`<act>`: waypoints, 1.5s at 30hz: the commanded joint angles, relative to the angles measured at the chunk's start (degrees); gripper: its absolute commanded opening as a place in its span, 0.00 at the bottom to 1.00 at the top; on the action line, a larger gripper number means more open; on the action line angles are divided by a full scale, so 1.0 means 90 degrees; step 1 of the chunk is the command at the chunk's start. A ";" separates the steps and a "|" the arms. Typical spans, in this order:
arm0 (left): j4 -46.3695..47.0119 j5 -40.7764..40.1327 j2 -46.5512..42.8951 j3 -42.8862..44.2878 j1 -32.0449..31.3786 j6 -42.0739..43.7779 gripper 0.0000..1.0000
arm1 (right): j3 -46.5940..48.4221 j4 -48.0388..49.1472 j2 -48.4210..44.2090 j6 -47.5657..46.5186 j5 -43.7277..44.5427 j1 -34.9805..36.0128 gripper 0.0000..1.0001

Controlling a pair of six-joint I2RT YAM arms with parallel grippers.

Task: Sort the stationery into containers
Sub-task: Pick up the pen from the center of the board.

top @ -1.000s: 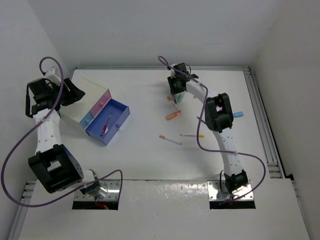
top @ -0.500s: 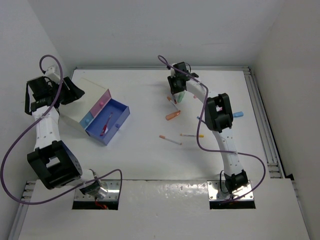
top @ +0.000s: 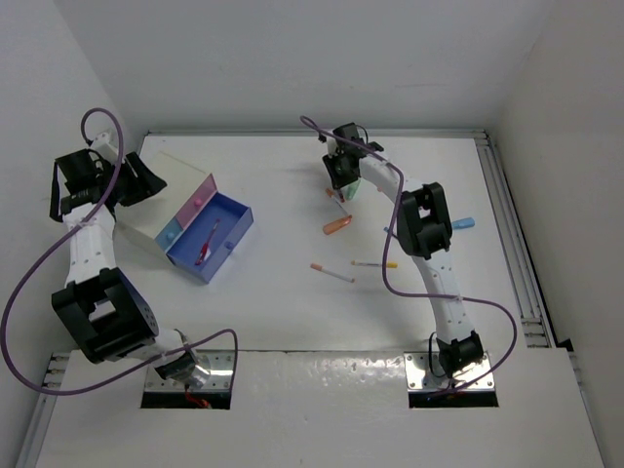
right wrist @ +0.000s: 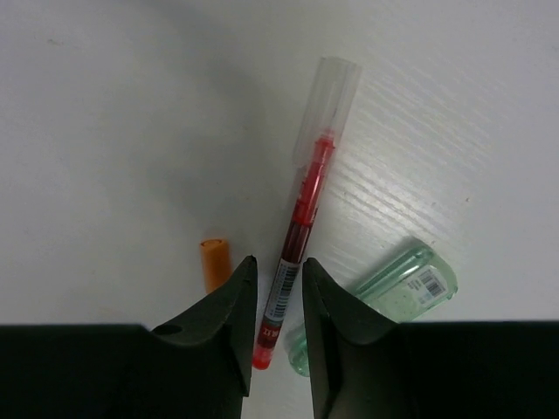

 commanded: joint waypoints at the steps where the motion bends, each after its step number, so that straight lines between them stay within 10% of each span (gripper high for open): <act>1: 0.0024 0.0025 -0.0027 0.0293 -0.0048 0.0115 0.58 | 0.0188 -0.0149 0.0015 -0.0234 0.0017 0.0036 0.26; 15: 0.0014 0.0084 0.0022 0.0293 -0.0058 0.0134 0.58 | -0.0085 -0.0072 -0.0092 -0.0673 0.0106 0.0036 0.00; 34: 0.0346 0.0484 -0.0320 0.0596 -0.0175 0.0046 0.58 | -0.0407 0.0281 -0.1273 -0.0361 -0.0489 0.0026 0.00; 45: -0.0649 0.1441 -0.1110 0.0968 -0.1363 0.3139 0.60 | -0.1189 -0.0304 -0.2601 0.0644 -0.1953 -0.0061 0.00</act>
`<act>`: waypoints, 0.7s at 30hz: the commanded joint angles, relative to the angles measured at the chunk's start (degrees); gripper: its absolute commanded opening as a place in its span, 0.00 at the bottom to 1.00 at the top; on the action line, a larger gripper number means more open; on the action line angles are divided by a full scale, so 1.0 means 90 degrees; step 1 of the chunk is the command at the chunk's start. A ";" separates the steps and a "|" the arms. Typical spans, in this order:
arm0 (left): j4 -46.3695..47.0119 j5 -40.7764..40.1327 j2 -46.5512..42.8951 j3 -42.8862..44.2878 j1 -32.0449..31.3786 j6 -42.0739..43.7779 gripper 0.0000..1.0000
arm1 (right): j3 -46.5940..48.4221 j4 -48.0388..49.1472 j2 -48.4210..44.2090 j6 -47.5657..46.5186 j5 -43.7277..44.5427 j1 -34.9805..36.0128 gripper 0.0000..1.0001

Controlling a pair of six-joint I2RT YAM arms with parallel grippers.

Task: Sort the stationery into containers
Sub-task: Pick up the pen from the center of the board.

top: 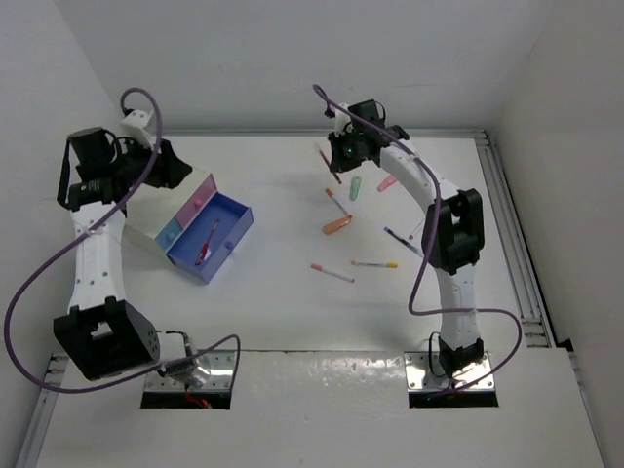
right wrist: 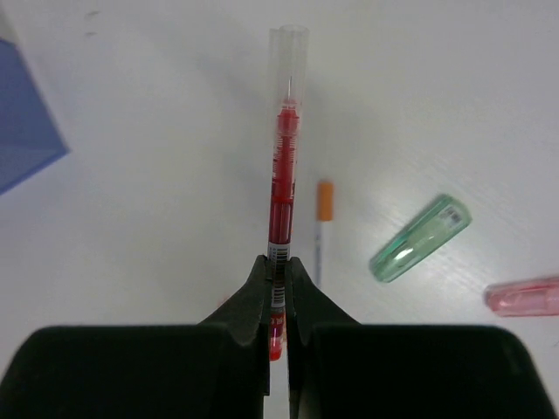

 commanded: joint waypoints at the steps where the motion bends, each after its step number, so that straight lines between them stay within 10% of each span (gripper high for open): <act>1: -0.0346 0.0344 -0.0714 0.0067 -0.0613 0.1567 0.60 | -0.0137 -0.0423 -0.0704 0.0612 -0.1070 -0.0071 0.00; 9: -0.1107 0.0920 -0.1868 -0.0843 -0.1891 0.4486 0.61 | -0.1453 -0.0748 -0.1604 0.1336 -0.4281 0.0026 0.00; 17: -0.2425 0.0519 -0.2473 -0.1029 -0.3170 0.7299 0.55 | -0.1778 -0.1391 -0.1897 0.1425 -0.5554 0.0699 0.00; 21: -0.2534 0.0588 -0.2542 -0.0970 -0.3767 0.7263 0.55 | -0.1573 -0.1860 -0.1849 0.1161 -0.5750 0.1051 0.00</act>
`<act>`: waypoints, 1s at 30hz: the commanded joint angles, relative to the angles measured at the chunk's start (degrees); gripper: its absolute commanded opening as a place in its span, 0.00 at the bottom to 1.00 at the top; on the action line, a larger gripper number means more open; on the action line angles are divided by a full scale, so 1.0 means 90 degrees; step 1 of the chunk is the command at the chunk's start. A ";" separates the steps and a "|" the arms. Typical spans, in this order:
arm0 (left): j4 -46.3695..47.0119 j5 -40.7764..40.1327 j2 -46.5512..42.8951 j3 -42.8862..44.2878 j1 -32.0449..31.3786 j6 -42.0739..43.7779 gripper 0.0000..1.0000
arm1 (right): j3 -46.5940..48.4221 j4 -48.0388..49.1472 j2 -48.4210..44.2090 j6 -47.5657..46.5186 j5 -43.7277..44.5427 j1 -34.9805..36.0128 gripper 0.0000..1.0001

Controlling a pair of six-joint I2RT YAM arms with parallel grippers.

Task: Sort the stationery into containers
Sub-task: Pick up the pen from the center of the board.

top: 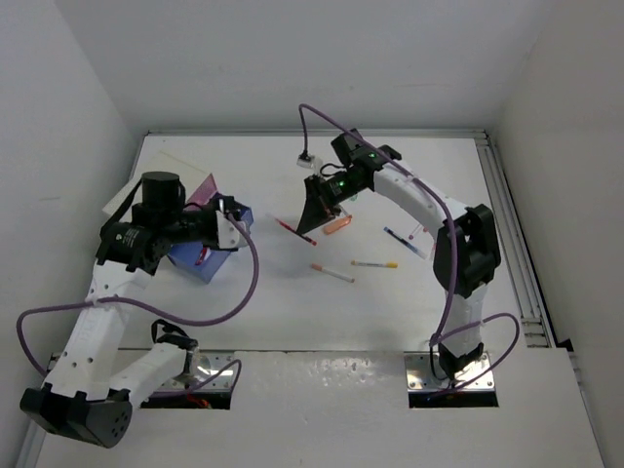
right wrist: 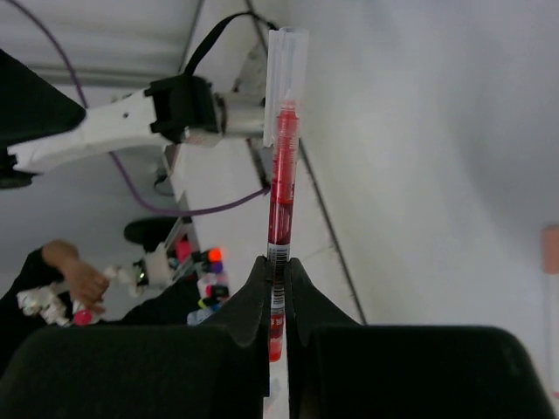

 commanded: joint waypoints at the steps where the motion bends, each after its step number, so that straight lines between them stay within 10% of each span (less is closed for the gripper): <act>1: -0.0264 0.0163 -0.0106 0.0116 -0.0446 0.0708 0.56 | 0.0268 -0.0418 -0.0311 -0.0116 -0.0747 0.0250 0.00; 22: -0.0030 -0.1194 0.0422 -0.0099 -0.2039 0.0044 0.68 | 0.0717 -0.0380 -0.0311 0.0353 -0.1148 0.0875 0.00; 27: -0.0029 -0.1293 0.0431 -0.0245 -0.2165 0.0151 0.58 | 0.0727 -0.0321 -0.0302 0.0430 -0.1216 0.1002 0.00; 30: -0.0117 -0.1312 0.0402 -0.0343 -0.2185 0.0219 0.32 | 0.0795 -0.0233 -0.0292 0.0577 -0.1265 0.0993 0.00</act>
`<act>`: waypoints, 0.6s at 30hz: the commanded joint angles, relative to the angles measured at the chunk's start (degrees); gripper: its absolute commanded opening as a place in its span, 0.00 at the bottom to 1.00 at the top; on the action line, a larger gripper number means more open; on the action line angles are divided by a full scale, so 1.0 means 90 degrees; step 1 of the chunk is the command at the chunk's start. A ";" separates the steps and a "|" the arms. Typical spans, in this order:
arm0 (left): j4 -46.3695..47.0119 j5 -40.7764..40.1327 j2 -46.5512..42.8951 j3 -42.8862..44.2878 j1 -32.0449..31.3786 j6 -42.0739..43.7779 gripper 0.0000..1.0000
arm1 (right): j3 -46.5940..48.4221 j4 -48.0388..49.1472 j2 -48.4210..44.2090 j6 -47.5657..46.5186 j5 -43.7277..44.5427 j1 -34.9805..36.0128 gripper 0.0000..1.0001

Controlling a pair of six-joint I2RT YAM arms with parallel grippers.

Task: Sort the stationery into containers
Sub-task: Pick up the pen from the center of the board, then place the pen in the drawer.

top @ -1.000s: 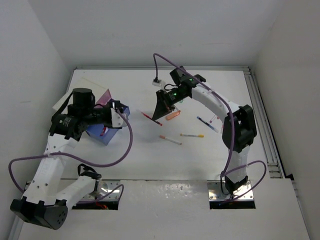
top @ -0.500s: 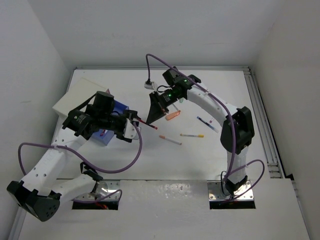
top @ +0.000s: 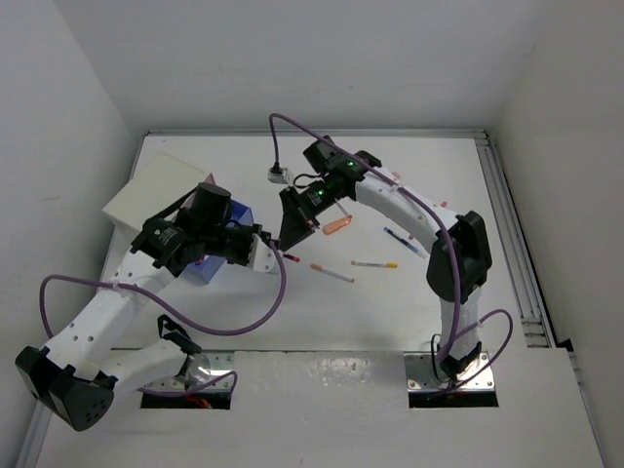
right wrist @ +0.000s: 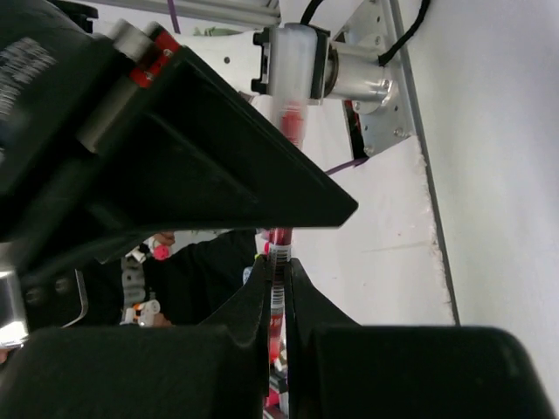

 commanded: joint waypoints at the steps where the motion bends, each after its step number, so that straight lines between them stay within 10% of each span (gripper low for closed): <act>1: 0.0155 -0.0044 -0.0125 -0.0115 -0.0089 0.0055 0.17 | 0.0339 0.0141 -0.0270 0.0145 -0.0277 -0.0008 0.00; 3: 0.0214 -0.0103 -0.0174 -0.0193 -0.0041 -0.0189 0.07 | 0.0300 0.0151 -0.0299 0.0145 -0.0277 -0.0057 0.00; 8: 0.1003 -0.0718 -0.0428 -0.0398 0.0202 -0.2417 0.00 | 0.0037 0.0170 -0.0397 0.0067 0.0229 -0.0942 0.51; 18: 0.1357 -0.2935 0.0673 -0.0477 0.1726 -0.5687 0.00 | -0.0666 -0.0367 -0.0718 -0.1982 0.4232 -0.2244 0.41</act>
